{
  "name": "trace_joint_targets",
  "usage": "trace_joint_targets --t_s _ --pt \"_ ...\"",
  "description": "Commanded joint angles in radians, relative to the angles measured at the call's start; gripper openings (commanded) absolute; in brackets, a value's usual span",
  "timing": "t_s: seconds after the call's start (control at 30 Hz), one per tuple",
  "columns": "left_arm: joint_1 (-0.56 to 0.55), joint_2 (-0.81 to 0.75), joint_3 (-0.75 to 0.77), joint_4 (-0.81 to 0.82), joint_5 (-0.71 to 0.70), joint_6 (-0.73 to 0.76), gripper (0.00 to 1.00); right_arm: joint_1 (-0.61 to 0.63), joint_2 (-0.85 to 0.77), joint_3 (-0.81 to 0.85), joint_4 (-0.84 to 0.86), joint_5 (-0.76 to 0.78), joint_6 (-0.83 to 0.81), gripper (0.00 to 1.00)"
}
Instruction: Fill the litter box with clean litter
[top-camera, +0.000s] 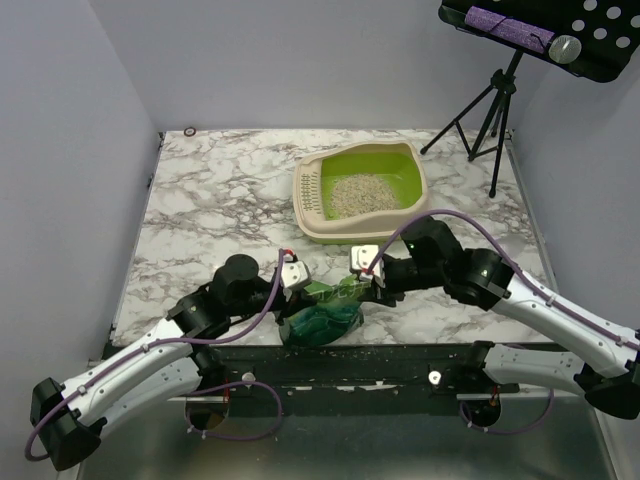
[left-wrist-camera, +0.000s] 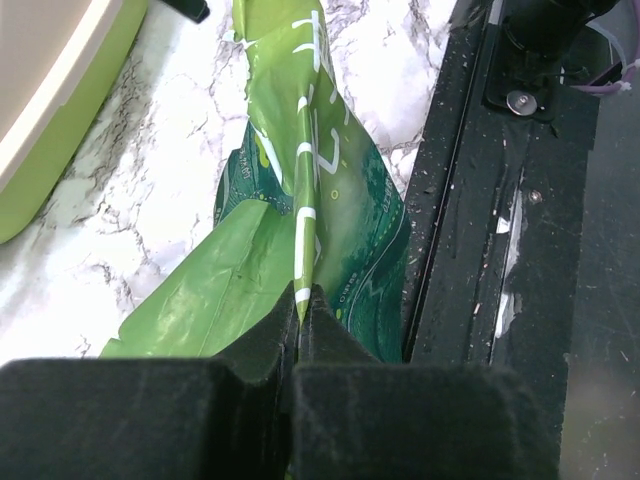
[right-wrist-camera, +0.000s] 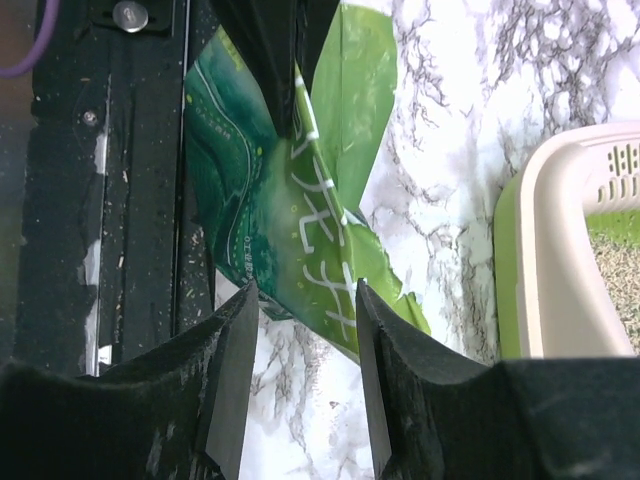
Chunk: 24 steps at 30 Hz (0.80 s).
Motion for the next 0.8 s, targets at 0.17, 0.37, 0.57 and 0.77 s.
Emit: trace_joint_targets --t_s 0.17,0.37,0.57,0.77 --pt "-0.023 -0.095 -0.019 0.072 -0.066 -0.007 0.00 -0.072 0.093 0.005 0.066 -0.020 -0.074 0.52" --pt "-0.033 -0.123 -0.027 0.070 -0.079 -0.016 0.00 -0.089 0.165 0.053 0.063 -0.101 -0.105 0.52" --pt "-0.036 -0.130 -0.025 0.058 -0.101 -0.011 0.00 -0.089 0.249 0.018 0.047 -0.242 -0.094 0.52" --pt "-0.036 -0.135 -0.023 0.064 -0.138 0.004 0.00 -0.089 0.309 -0.043 0.048 -0.253 -0.053 0.30"
